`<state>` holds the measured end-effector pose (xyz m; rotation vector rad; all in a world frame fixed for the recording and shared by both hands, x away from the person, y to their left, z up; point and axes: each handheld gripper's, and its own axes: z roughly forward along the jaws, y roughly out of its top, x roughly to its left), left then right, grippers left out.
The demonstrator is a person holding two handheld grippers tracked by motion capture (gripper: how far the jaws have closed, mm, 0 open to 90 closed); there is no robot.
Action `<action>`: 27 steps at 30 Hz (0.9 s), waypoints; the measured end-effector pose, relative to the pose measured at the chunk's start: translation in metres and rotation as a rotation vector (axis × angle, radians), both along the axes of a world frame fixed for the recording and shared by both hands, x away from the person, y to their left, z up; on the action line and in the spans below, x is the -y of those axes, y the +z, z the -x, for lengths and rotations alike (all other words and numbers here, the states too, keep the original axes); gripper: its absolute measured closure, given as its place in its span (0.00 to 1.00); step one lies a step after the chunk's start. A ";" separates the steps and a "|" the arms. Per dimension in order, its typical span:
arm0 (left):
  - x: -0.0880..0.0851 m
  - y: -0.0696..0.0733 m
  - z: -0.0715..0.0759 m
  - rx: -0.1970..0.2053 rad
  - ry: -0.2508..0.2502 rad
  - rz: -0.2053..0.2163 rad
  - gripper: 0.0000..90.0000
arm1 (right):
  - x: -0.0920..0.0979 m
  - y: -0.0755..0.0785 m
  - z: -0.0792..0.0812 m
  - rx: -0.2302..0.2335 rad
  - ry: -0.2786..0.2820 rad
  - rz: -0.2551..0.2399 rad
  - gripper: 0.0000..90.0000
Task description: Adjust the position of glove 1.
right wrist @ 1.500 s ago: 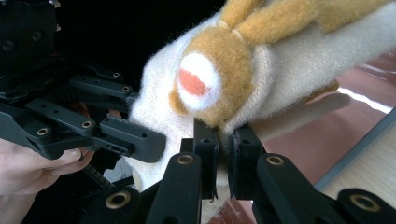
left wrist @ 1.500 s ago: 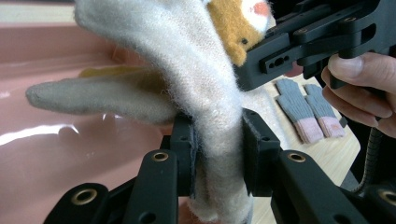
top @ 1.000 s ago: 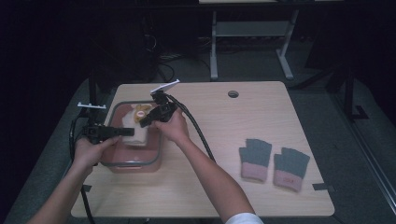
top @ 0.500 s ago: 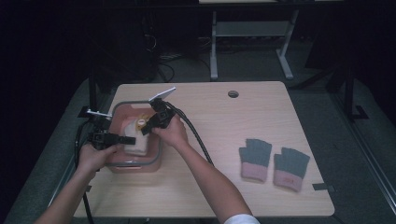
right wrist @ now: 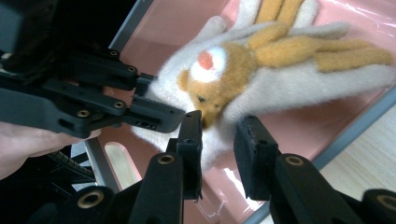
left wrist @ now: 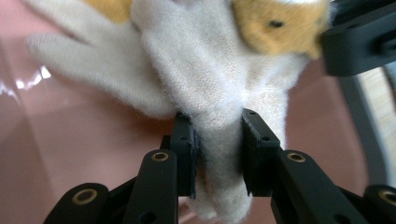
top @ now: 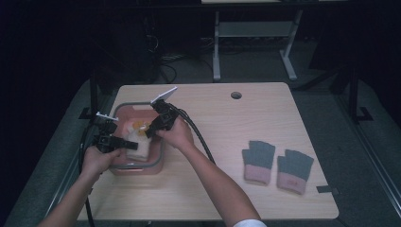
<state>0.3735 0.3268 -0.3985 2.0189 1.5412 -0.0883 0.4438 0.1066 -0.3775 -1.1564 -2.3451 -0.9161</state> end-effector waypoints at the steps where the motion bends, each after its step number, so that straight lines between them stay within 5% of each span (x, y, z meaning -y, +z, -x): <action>1: 0.000 -0.001 -0.001 -0.007 -0.001 -0.014 0.77 | 0.001 0.000 0.000 0.007 0.002 0.000 0.79; 8: 0.003 -0.006 -0.003 -0.055 0.033 -0.028 0.69 | 0.006 0.005 0.000 0.015 -0.004 -0.021 0.80; 12: -0.001 0.000 -0.003 -0.042 0.056 -0.036 0.57 | 0.009 0.009 0.002 0.011 -0.007 -0.030 0.80; 17: -0.006 0.015 -0.003 0.016 0.057 -0.071 0.55 | 0.015 0.013 0.003 0.022 -0.009 -0.049 0.80; 19: -0.005 0.021 -0.002 0.067 0.054 -0.081 0.60 | 0.017 0.014 0.004 0.022 -0.010 -0.054 0.80; 20: -0.004 0.022 -0.001 0.081 0.047 -0.084 0.70 | 0.018 0.015 0.004 0.017 -0.011 -0.057 0.80; 22: -0.002 0.021 -0.002 0.068 0.030 -0.084 0.80 | 0.020 0.016 0.005 0.016 -0.013 -0.059 0.79; 27: 0.008 0.011 -0.006 0.025 -0.008 -0.147 0.82 | 0.025 0.016 0.006 0.019 -0.010 -0.067 0.79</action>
